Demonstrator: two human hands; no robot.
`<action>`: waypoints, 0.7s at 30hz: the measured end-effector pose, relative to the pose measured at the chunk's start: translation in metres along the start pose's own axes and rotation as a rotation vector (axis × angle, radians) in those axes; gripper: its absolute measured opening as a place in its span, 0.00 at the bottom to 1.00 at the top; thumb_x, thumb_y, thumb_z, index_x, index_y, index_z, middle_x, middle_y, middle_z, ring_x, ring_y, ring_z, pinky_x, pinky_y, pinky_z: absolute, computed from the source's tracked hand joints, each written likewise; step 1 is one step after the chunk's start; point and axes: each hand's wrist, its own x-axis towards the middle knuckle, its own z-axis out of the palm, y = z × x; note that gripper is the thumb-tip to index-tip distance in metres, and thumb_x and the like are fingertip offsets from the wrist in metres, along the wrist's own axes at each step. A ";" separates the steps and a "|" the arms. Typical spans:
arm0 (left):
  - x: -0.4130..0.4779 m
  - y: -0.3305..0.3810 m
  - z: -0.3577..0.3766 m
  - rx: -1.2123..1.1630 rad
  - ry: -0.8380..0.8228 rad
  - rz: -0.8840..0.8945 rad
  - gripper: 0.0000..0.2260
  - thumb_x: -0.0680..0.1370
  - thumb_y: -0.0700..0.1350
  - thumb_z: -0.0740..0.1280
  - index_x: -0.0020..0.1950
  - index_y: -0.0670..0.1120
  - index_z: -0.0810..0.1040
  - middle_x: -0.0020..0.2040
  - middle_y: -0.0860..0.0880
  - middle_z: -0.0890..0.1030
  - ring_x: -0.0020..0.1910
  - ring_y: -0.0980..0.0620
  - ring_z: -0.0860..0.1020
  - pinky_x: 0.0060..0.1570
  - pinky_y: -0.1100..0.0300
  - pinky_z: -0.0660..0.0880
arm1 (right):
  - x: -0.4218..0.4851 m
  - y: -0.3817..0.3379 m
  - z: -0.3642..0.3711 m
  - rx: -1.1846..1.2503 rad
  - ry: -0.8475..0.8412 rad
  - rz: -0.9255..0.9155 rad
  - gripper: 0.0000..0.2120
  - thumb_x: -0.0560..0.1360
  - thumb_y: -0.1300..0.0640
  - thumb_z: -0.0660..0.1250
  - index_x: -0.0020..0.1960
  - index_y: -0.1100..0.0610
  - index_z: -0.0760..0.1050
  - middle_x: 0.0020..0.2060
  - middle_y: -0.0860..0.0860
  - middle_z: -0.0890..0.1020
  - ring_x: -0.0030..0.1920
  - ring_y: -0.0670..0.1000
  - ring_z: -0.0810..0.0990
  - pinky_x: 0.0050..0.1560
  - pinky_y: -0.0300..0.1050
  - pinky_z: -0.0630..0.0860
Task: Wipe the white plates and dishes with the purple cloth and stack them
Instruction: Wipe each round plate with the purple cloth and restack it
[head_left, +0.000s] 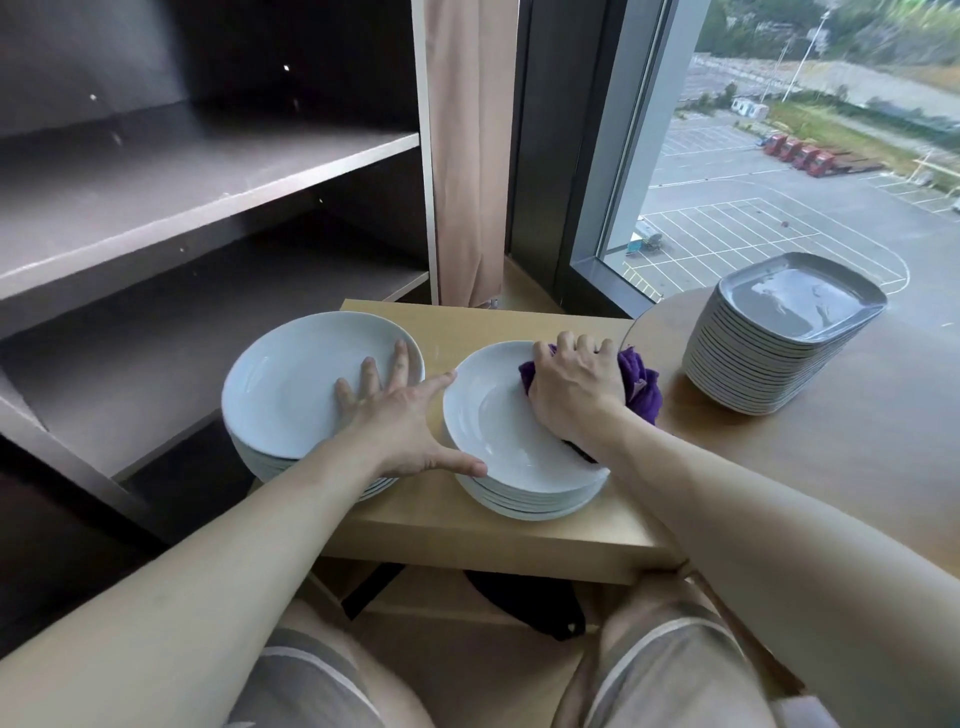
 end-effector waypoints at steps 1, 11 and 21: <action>0.000 0.000 0.000 -0.003 -0.003 -0.001 0.63 0.47 0.86 0.63 0.79 0.72 0.44 0.82 0.48 0.32 0.81 0.36 0.38 0.75 0.31 0.43 | -0.006 0.006 0.000 0.009 -0.007 -0.016 0.18 0.83 0.48 0.52 0.65 0.55 0.73 0.58 0.58 0.77 0.56 0.61 0.76 0.57 0.58 0.67; 0.001 0.001 -0.001 0.026 0.003 -0.013 0.64 0.47 0.86 0.63 0.80 0.71 0.45 0.83 0.48 0.33 0.81 0.36 0.39 0.75 0.31 0.45 | -0.044 0.005 -0.015 0.158 -0.092 -0.191 0.14 0.78 0.44 0.53 0.48 0.53 0.69 0.41 0.49 0.74 0.45 0.57 0.78 0.49 0.53 0.67; 0.001 0.001 -0.002 -0.006 -0.008 0.002 0.62 0.50 0.84 0.67 0.80 0.71 0.45 0.83 0.48 0.32 0.81 0.35 0.38 0.75 0.31 0.42 | -0.022 -0.040 -0.015 0.315 -0.008 -0.340 0.11 0.75 0.44 0.58 0.43 0.52 0.66 0.36 0.46 0.69 0.38 0.54 0.72 0.45 0.51 0.65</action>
